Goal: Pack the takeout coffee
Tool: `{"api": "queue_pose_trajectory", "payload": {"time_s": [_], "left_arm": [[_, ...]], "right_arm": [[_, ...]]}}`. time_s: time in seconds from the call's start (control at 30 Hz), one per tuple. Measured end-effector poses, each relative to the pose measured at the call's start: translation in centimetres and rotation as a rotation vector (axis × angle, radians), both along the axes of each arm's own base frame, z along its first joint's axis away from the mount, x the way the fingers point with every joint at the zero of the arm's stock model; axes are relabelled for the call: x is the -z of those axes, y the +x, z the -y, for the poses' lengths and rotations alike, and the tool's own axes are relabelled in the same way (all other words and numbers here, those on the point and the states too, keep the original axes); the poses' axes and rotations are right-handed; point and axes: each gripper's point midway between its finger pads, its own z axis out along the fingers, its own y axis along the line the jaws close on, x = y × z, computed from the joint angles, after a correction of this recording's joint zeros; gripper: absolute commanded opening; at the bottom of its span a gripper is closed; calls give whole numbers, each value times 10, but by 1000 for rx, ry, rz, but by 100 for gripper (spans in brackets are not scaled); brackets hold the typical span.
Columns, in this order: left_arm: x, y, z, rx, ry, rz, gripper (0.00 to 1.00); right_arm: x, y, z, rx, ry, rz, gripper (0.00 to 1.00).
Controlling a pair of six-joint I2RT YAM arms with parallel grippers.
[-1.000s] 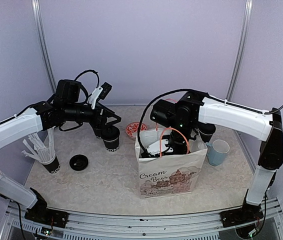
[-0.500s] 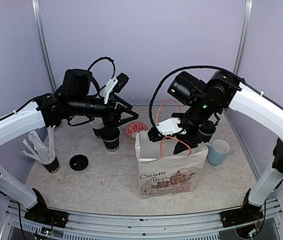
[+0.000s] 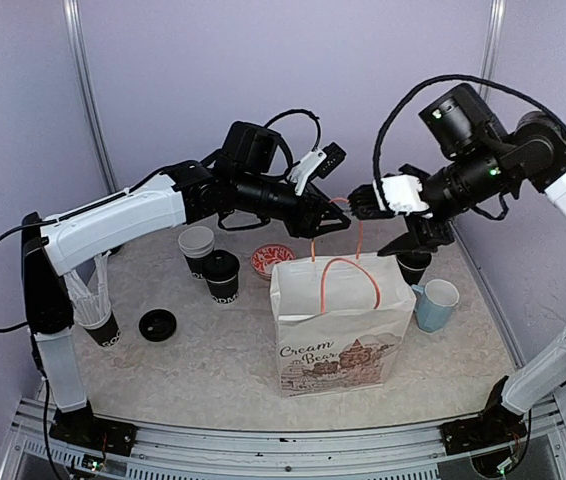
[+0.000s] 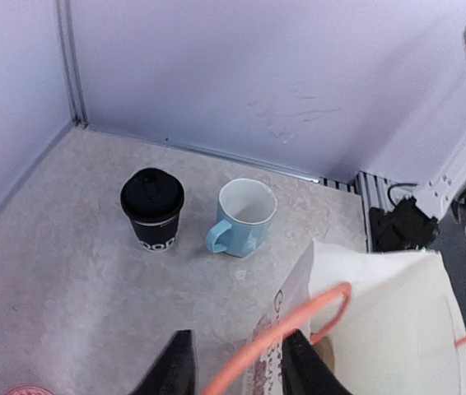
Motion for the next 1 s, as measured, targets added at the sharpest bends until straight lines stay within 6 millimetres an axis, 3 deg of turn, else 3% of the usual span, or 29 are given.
{"api": "queue_pose_trajectory", "payload": {"time_s": [0.03, 0.17, 0.23, 0.33, 0.4, 0.57, 0.67, 0.87, 1.0], "left_arm": [[3, 3, 5, 3, 7, -7, 0], [15, 7, 10, 5, 45, -20, 0], [13, 3, 9, 12, 52, -23, 0], [7, -14, 11, 37, 58, -15, 0], [3, -37, 15, 66, 61, 0, 0], [-9, -136, 21, 207, 70, 34, 0], [-14, -177, 21, 266, 69, 45, 0], [-7, -232, 20, 322, 94, 42, 0], [4, -256, 21, 347, 121, 29, 0]], "right_arm": [[-11, 8, 9, 30, 33, 24, 63], [-48, 49, 64, 213, 166, 134, 61], [-54, 63, 87, 293, 206, 170, 62], [-43, 82, 109, 392, 245, 174, 61], [-27, 96, 116, 442, 252, 158, 61], [30, 122, 126, 552, 228, 70, 69], [40, 128, 129, 593, 234, 59, 70], [50, 138, 132, 650, 259, 51, 71], [61, 138, 132, 664, 257, 24, 71]]}}
